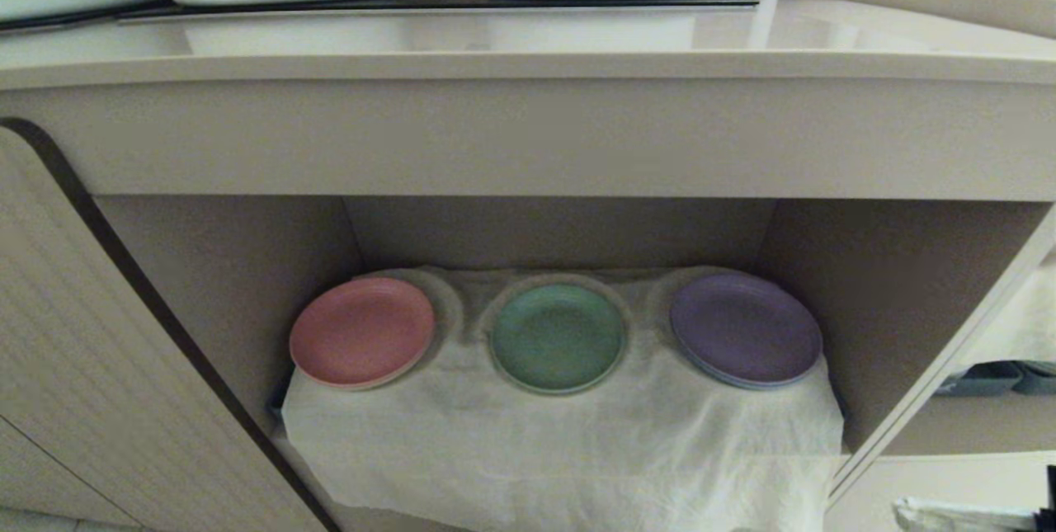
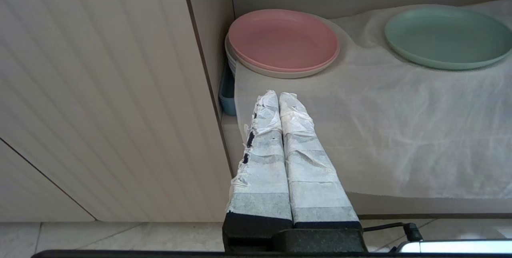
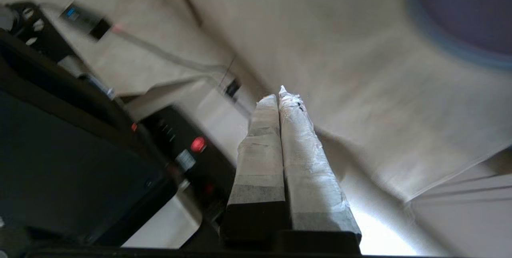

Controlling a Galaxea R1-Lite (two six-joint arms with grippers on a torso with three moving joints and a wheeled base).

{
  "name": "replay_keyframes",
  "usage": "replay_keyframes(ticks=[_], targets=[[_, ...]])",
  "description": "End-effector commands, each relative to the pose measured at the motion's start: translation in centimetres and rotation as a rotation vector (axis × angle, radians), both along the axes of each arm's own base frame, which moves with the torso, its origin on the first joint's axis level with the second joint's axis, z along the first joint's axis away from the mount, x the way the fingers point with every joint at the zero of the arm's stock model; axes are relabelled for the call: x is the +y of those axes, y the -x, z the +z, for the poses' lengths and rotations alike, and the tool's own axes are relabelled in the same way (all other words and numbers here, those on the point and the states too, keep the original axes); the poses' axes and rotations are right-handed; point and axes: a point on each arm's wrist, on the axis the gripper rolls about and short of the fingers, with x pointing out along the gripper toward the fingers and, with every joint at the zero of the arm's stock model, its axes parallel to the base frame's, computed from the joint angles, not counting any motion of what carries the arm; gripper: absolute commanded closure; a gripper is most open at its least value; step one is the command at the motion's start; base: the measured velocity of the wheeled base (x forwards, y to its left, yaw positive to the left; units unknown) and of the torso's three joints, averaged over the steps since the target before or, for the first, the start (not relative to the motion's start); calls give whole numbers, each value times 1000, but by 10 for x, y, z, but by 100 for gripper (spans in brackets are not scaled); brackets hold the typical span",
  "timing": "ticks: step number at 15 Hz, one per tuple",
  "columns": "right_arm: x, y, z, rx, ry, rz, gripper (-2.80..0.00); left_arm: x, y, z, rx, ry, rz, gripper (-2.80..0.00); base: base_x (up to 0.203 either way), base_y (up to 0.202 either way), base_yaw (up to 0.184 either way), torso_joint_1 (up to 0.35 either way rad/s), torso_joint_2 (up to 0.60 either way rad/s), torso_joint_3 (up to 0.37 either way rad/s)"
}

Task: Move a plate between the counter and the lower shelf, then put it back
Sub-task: Pick up the plate in the cupboard

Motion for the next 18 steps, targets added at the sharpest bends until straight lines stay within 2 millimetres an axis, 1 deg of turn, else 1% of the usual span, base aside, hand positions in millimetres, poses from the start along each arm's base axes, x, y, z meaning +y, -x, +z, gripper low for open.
replay_keyframes(ticks=[1, 2, 5, 9, 15, 17, 18], targets=[[3, -26, -14, 138, 3, 18, 0, 0, 0, 0, -1, -1, 0, 0, 0, 0, 0, 0, 0, 0], [6, -34, -17, 164, 5, 41, 0, 0, 0, 0, -1, -1, 0, 0, 0, 0, 0, 0, 0, 0], [25, -55, -20, 203, 13, 154, 0, 0, 0, 0, -1, -1, 1, 0, 0, 0, 0, 0, 0, 0], [50, -81, -33, 207, 10, 244, 0, 0, 0, 0, -1, -1, 0, 0, 0, 0, 0, 0, 0, 0], [84, -109, -49, 279, -68, 255, 0, 0, 0, 0, -1, -1, 0, 0, 0, 0, 0, 0, 0, 0], [93, -120, -50, 306, -115, 232, 0, 0, 0, 0, -1, -1, 0, 0, 0, 0, 0, 0, 0, 0], [101, -129, -47, 312, -145, 220, 0, 0, 0, 0, -1, -1, 0, 0, 0, 0, 0, 0, 0, 0]])
